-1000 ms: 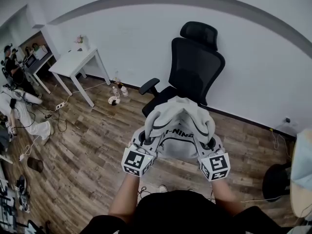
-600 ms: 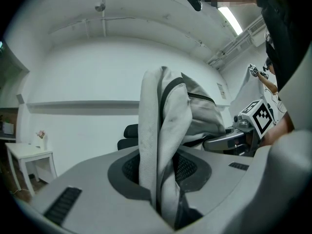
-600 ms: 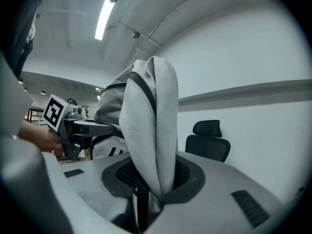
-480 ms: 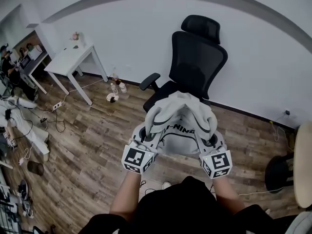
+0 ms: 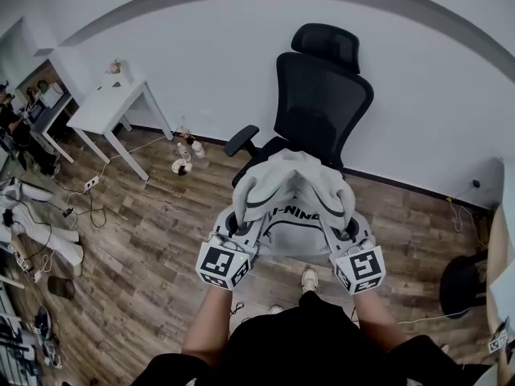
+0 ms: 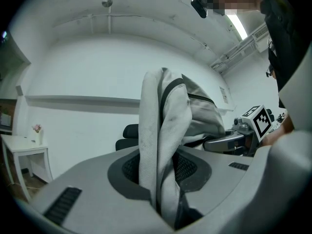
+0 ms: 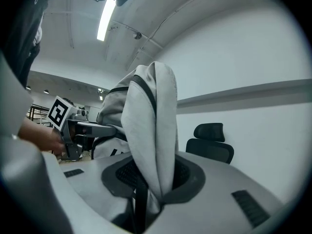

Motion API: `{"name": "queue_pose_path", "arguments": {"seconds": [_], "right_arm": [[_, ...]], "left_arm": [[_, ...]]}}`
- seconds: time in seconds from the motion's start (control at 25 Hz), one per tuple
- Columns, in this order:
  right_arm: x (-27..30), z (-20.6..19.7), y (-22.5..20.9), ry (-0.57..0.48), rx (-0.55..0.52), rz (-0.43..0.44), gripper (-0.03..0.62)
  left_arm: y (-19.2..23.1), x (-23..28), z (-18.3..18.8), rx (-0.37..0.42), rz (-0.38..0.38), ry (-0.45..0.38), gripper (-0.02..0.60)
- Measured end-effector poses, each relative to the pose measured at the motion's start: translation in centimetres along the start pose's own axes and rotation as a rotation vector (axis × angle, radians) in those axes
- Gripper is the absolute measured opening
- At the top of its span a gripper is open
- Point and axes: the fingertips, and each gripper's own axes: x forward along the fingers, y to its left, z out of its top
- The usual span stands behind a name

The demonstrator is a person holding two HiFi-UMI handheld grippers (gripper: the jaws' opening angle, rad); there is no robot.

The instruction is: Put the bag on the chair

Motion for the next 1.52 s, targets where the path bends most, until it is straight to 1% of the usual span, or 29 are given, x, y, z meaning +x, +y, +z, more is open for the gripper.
{"name": "queue_pose_path", "arguments": {"seconds": [0.2,0.32,0.48,0.56,0.72,0.84,0.96,1.24,1.52], "right_arm": [[2.8,-0.3,-2.5,0.008,0.006,0.008,0.117],[4.5,-0.7,-4.0,0.015,0.003,0.029,0.117],[6.3,-0.9,-6.1,0.010,0.009,0.060,0.117],[6.7,-1.0,-6.7,0.007,0.010,0.069,0.117],[9.3,-1.6,-10.1,0.003,0.021,0.092,0.117],[10.9,-1.8,-11.7,-0.002,0.025,0.119,0.117],[11.8,-2.5,-13.5,0.007,0.027,0.142,0.118],[13.6,-3.4,-16.1,0.014,0.031,0.188,0.120],[15.2,-4.0,-18.0,0.008,0.047,0.186,0.121]], "left_arm": [[1.6,3.2,-0.3,-0.007,-0.002,0.012,0.114],[2.5,5.0,-0.7,-0.012,0.004,0.020,0.114],[3.2,7.4,-0.7,0.000,0.014,0.038,0.113],[3.3,8.1,-0.8,0.003,0.024,0.041,0.114],[4.2,11.9,-0.9,0.012,0.048,0.058,0.114],[5.0,13.9,-0.8,0.027,0.074,0.069,0.114],[5.1,16.0,-1.5,0.023,0.091,0.076,0.114],[5.4,19.1,-2.3,0.007,0.137,0.094,0.115],[6.1,21.4,-2.7,0.022,0.138,0.111,0.114]]}}
